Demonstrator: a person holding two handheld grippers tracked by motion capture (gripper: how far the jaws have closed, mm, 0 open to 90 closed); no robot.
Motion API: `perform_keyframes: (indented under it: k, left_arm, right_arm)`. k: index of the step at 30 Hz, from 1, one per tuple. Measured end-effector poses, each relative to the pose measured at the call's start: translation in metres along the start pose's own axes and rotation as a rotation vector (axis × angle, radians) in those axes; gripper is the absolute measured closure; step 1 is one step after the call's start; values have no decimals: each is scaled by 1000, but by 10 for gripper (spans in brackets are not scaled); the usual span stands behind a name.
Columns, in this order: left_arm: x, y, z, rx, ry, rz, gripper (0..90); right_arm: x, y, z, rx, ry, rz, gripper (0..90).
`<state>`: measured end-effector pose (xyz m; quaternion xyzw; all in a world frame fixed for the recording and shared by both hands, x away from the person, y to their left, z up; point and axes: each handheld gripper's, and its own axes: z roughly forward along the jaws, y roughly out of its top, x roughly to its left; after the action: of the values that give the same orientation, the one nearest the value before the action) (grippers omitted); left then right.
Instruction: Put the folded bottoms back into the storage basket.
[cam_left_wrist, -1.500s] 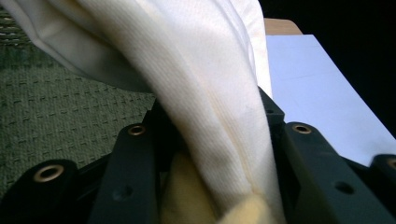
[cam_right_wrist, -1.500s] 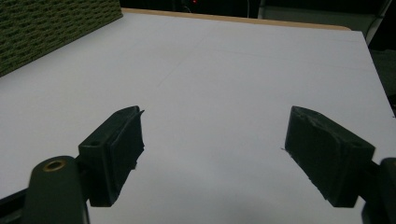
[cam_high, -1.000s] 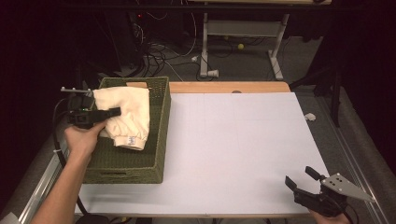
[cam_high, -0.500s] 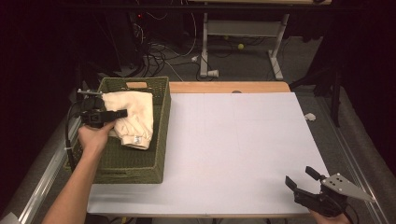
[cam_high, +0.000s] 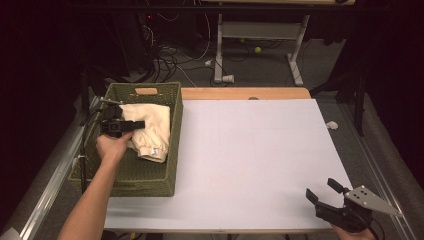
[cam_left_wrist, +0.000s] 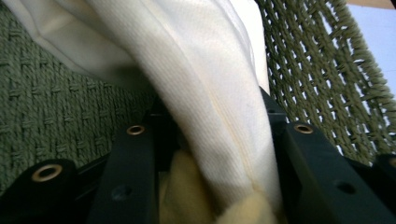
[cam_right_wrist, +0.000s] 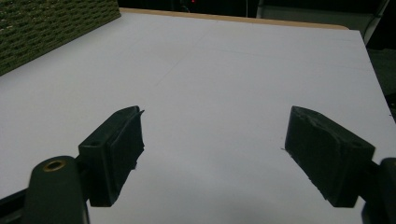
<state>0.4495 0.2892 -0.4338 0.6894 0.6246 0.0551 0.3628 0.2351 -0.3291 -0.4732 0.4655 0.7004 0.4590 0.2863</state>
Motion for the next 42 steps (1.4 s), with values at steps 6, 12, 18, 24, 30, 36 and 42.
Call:
perform_keyframes:
  k: [6,12,18,24,30,36,42]
  left_arm:
    - [1,-1,9,18,1,-10,586]
    - [5,-3,17,49,11,-31,562]
    - [8,-2,17,60,54,-47,421]
    - [7,-2,14,73,105,-27,332]
    - [6,-2,12,66,101,-24,320]
    - [4,0,7,47,102,-17,295]
    - [2,1,-1,27,104,-5,275]
  right_arm:
    - [0,0,0,1,1,-2,203]
    - [0,0,0,3,2,-2,203]
    - [0,0,1,4,5,-3,203]
    - [0,0,1,8,5,-2,203]
    - [0,0,2,10,6,-6,203]
    - [0,1,2,11,7,-7,203]
    - [0,1,3,9,9,-9,203]
